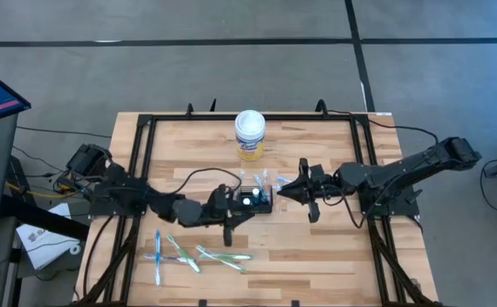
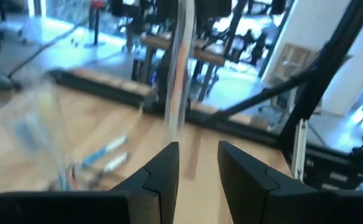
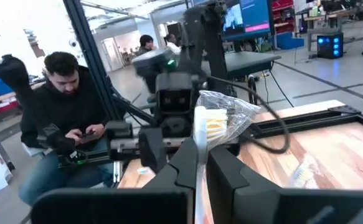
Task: Pick & Place toothbrushing station
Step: Put the orange toothbrush into the mesh organizer
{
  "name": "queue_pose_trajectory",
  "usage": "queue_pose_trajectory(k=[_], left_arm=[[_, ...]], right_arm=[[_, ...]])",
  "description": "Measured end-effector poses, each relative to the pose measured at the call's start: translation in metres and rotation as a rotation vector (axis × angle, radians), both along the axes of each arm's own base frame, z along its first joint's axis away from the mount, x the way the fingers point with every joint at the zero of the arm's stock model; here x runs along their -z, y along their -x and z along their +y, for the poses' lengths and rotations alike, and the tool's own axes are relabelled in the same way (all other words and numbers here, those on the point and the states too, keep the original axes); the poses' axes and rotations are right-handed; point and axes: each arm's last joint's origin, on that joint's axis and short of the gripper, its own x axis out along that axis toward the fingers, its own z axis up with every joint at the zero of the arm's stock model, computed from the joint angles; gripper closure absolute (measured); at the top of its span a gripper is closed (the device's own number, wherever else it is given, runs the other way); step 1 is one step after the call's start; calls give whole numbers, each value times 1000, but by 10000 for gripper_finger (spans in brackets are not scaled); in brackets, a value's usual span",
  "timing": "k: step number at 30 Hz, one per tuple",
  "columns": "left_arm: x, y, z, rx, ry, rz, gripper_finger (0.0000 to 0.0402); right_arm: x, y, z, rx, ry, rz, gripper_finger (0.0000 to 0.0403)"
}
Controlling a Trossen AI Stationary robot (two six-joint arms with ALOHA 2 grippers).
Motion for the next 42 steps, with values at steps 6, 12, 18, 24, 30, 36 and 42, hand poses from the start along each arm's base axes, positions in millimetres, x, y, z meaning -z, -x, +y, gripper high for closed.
queue_pose_trajectory(k=[6, 12, 18, 24, 30, 36, 42], left_arm=[[-10, -9, 20, 95, 14, -95, 296], [-20, -15, 30, 125, 25, -150, 296], [-32, -22, 27, 133, -12, -182, 296], [-27, -33, 24, 129, -16, -168, 296], [-21, -44, 23, 124, -29, -147, 296], [-25, -46, 26, 114, -29, -166, 296], [-19, -49, 31, 98, -27, -162, 296]], right_arm=[[-3, 1, 4, -17, 33, -34, 395], [-4, 0, 1, 1, 27, -40, 395], [-5, 1, 2, 0, 26, -59, 395], [-5, 1, 2, 0, 28, -59, 395], [-5, 1, 2, -1, 44, -60, 395], [-5, 1, 2, -7, 45, -60, 394], [-5, 1, 2, -7, 44, -60, 394]])
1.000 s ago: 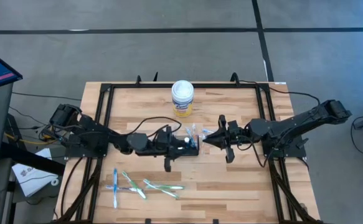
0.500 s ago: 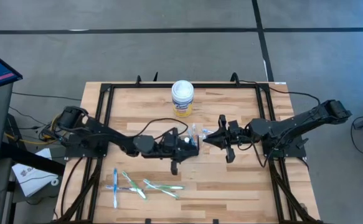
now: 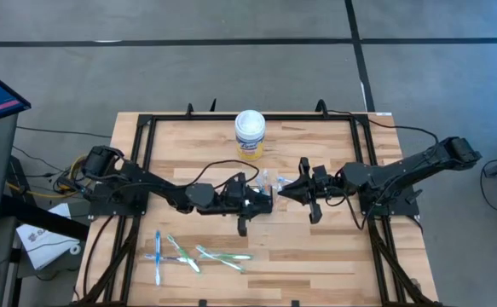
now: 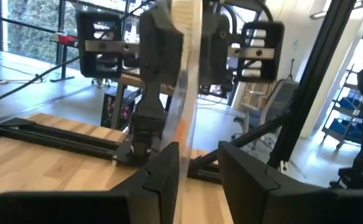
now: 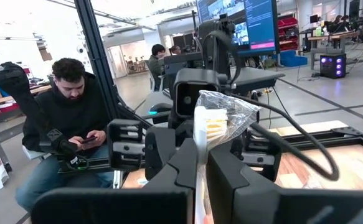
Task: Pick & Place toothbrushing station
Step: Put the orange toothbrush into the mesh organizer
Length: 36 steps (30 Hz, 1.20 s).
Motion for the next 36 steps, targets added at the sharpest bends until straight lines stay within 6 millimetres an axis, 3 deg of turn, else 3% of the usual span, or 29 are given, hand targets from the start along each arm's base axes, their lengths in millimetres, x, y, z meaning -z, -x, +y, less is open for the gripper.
queue_pose_trajectory(k=[19, 23, 29, 36], left_arm=[[5, -12, 1, -4, -25, 10, 297], [7, -12, 0, -5, -29, 28, 317], [7, -13, 1, -8, -41, 32, 386], [8, -12, 1, -5, -37, 38, 386]], right_arm=[[12, -16, 3, 5, 6, -12, 394], [11, -16, 2, 2, 5, -13, 394], [12, -16, 2, 1, 3, -5, 388], [14, -16, 2, 4, 17, 20, 347]])
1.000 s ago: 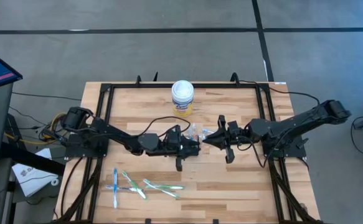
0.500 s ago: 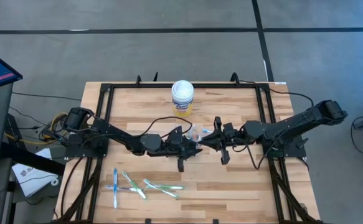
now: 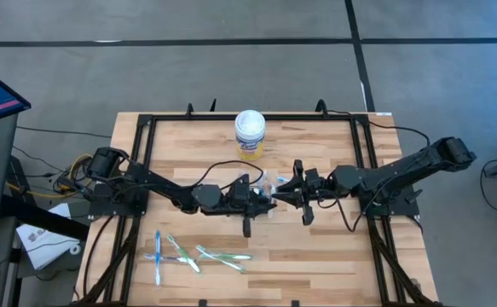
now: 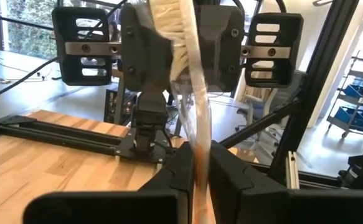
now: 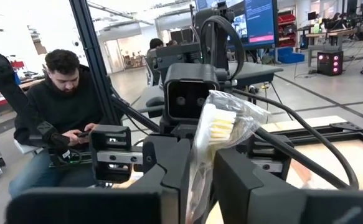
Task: Pick & Place toothbrushing station
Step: Put the orange toothbrush into the mesh organizer
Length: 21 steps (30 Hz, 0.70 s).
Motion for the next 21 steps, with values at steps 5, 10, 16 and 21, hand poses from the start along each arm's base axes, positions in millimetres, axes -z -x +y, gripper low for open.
queue_pose_trajectory(k=[5, 10, 16, 21], left_arm=[[5, 2, 0, -2, -1, 11, 386], [9, 5, -1, -7, -4, 26, 386], [10, 5, 0, -15, -3, 31, 386], [6, 7, 0, -15, -2, 25, 386]], right_arm=[[2, 0, 0, 1, 6, 21, 334], [1, 4, -1, 3, 44, 41, 323], [-4, 15, -4, 2, 55, 80, 306], [-7, 26, -3, -13, 65, 115, 294]])
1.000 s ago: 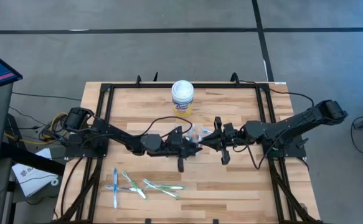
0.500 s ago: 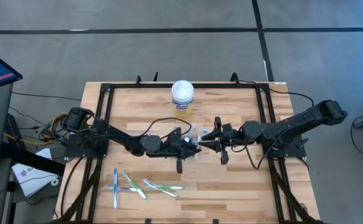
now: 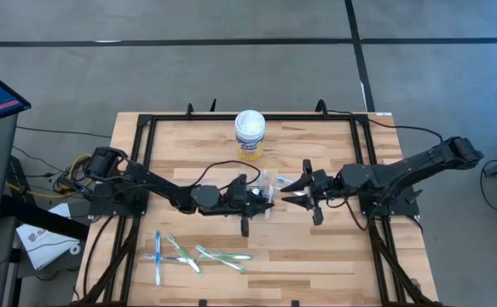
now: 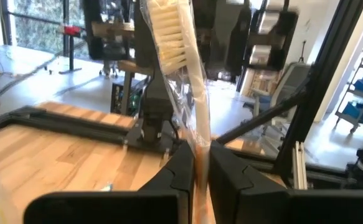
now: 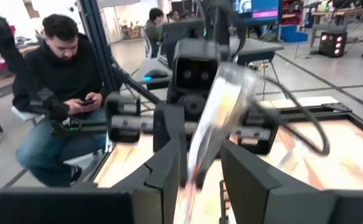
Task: Pick & Place toothbrushing station
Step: Put the orange toothbrush into the mesh organizer
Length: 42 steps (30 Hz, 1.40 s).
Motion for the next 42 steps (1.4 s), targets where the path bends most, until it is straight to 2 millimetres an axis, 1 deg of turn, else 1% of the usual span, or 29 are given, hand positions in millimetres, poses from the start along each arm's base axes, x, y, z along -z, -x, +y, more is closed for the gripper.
queue_pose_trajectory(k=[5, 9, 13, 19, 23, 28, 33, 38, 42], left_arm=[[-8, 8, -3, -5, -11, 27, 386], [-11, 27, -2, -60, -20, 59, 386], [-16, 54, -1, -113, -13, 41, 386], [-9, 92, -2, -193, -13, 50, 385], [1, 105, 1, -261, -20, 68, 384], [13, 105, 9, -306, -32, 58, 383], [16, 101, 9, -317, -69, 33, 382], [31, 94, 7, -326, -98, 64, 384], [43, 90, 6, -373, -135, 103, 382]], right_arm=[[0, 5, 0, -6, -2, 30, 291], [1, 6, 0, -2, -16, 51, 291], [3, 6, 0, -2, -20, 64, 291], [3, 6, 0, -2, -19, 68, 292], [2, 6, 0, -2, -21, 61, 292], [2, 6, 0, -3, -22, 55, 292], [1, 6, 0, -3, -23, 51, 292], [2, 6, 0, -3, -23, 52, 292], [2, 6, 0, -4, -23, 53, 292]])
